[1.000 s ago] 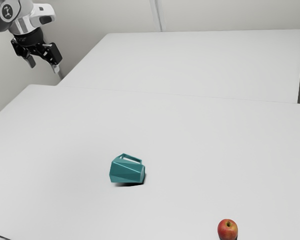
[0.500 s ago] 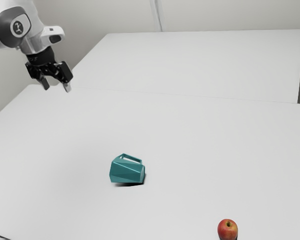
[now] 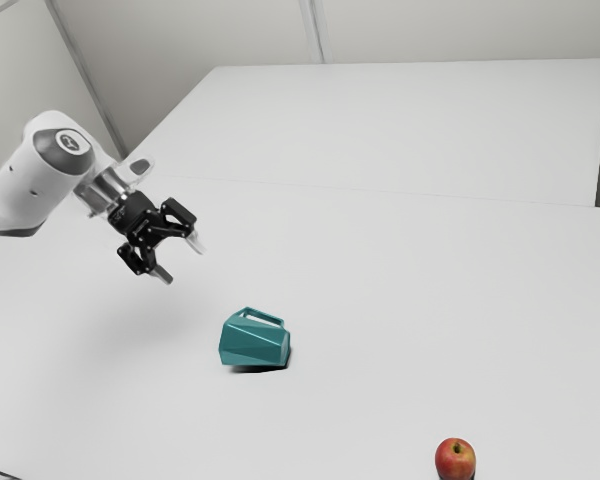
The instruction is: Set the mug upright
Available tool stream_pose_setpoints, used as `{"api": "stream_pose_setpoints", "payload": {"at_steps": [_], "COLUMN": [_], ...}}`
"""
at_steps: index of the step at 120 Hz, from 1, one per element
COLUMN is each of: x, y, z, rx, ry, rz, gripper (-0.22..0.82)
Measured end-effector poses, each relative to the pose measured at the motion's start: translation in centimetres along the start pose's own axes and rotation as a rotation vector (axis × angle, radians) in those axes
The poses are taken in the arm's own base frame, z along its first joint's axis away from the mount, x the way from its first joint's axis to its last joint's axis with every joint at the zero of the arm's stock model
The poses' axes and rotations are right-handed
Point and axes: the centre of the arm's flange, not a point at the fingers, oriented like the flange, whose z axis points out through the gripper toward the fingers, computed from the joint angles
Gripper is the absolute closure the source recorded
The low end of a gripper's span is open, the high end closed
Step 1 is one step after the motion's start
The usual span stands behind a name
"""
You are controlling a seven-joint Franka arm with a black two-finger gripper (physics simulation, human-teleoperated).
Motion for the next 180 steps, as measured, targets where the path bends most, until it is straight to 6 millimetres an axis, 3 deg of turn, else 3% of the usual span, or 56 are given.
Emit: {"api": "stream_pose_setpoints", "payload": {"at_steps": [9, 21, 62, 87, 106, 124, 141, 152, 180], "x": [0.4, 1.3, 3.4, 2.8, 2.6, 2.5, 2.5, 2.5, 2.3], "y": [0.6, -0.8, -4.2, -4.2, -2.9, -1.8, -1.5, -1.4, 0.6], "z": [2.9, 5.4, 10.5, 12.9, 14.0, 14.8, 14.9, 14.8, 14.5], "rx": [-0.037, -0.078, -0.149, -0.216, -0.246, -0.256, -0.248, -0.246, -0.238], "ry": [-0.039, -0.064, -0.099, -0.125, -0.139, -0.151, -0.146, -0.141, -0.13], "rz": [-0.011, -0.063, -0.177, -0.222, -0.219, -0.208, -0.204, -0.203, -0.174], "gripper": [0.0, 0.0, 0.0, 0.0, 0.01, 0.11, 0.44, 0.59, 0.73]}}
